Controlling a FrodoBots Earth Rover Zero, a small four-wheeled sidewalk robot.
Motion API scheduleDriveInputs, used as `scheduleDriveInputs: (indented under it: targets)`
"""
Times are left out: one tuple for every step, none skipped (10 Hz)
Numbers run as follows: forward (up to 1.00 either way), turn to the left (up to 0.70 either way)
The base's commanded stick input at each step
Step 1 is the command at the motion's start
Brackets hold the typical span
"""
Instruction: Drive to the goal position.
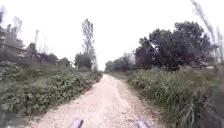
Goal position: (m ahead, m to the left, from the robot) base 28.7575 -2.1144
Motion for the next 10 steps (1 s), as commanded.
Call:
scheduleDriveInputs:
  targets:
    - [0.70, 0.00]
    - [0.70, 0.00]
    - [0.70, 0.00]
    - [0.70, 0.00]
    - [0.70, 0.00]
    - [0.70, 0.00]
    - [0.70, 0.00]
    - [0.70, 0.00]
    - [0.70, 0.00]
    - [0.70, 0.00]
